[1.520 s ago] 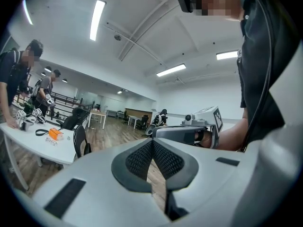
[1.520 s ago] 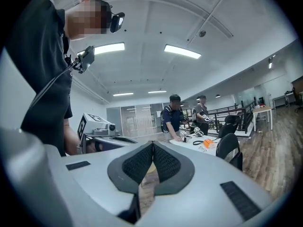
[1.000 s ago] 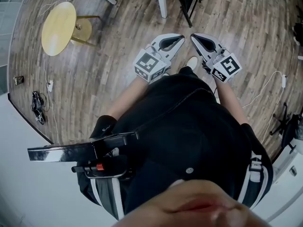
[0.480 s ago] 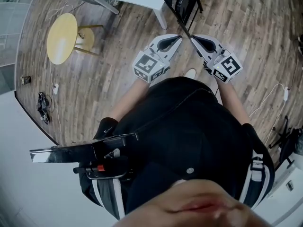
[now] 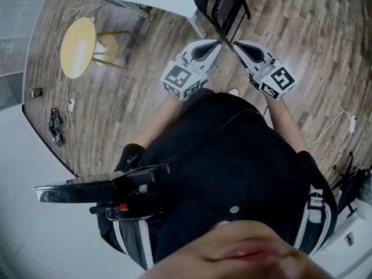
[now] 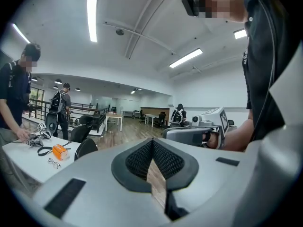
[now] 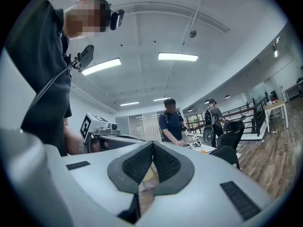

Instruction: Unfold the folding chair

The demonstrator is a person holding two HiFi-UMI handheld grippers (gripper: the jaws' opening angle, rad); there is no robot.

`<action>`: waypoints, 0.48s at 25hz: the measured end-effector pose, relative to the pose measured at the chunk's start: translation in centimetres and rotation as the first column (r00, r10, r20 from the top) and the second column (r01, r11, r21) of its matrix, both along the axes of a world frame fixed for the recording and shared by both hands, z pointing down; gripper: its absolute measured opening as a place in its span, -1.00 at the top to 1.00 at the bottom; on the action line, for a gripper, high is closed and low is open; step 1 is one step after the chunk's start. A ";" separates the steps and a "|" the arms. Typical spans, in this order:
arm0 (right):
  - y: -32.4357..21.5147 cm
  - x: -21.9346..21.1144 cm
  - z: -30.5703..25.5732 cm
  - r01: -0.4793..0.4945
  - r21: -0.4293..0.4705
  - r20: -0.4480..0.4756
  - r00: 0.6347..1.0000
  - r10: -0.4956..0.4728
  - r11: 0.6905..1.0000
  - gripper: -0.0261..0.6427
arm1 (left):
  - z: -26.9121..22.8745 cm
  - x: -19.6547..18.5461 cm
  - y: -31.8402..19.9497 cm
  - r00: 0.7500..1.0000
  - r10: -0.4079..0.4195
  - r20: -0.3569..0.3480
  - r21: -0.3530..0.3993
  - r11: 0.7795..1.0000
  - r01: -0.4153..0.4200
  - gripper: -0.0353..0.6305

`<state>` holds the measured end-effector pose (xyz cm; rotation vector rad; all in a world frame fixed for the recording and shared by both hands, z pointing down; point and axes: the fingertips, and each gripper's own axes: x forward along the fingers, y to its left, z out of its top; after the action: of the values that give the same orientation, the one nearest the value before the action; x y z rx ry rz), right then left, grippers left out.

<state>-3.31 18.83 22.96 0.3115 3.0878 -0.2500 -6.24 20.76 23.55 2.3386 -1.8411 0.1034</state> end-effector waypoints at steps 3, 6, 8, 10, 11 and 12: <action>-1.1 -0.4 0.1 -0.003 -0.006 -0.001 1.000 0.003 1.000 0.90 | 0.1 -0.4 -1.0 1.000 -0.001 0.001 -0.004 1.000 0.001 0.88; -2.2 -1.0 0.5 -0.009 -0.009 -0.010 1.000 0.009 1.000 0.90 | 0.4 -1.0 -2.1 1.000 0.006 0.001 -0.006 1.000 -0.006 0.88; -3.1 -1.8 0.9 -0.019 -0.011 -0.017 1.000 0.019 1.000 0.90 | 0.8 -1.8 -3.0 1.000 0.019 0.003 -0.009 1.000 -0.019 0.88; -3.9 -2.8 1.1 -0.031 -0.010 -0.023 0.999 0.031 0.999 0.90 | 1.2 -2.8 -3.9 0.999 0.035 -0.002 -0.010 0.999 -0.035 0.88; -4.4 -3.4 1.2 -0.038 -0.008 -0.027 0.999 0.038 0.999 0.90 | 1.3 -3.3 -4.4 0.999 0.044 -0.008 -0.011 0.999 -0.044 0.88; -5.1 -4.1 1.2 -0.047 -0.005 -0.030 0.998 0.047 0.999 0.90 | 1.5 -4.0 -5.1 0.998 0.054 -0.016 -0.011 0.998 -0.055 0.88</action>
<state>-7.39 13.74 24.15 0.2365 3.1191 -0.2645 -10.21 15.64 25.03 2.3757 -1.7656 0.1019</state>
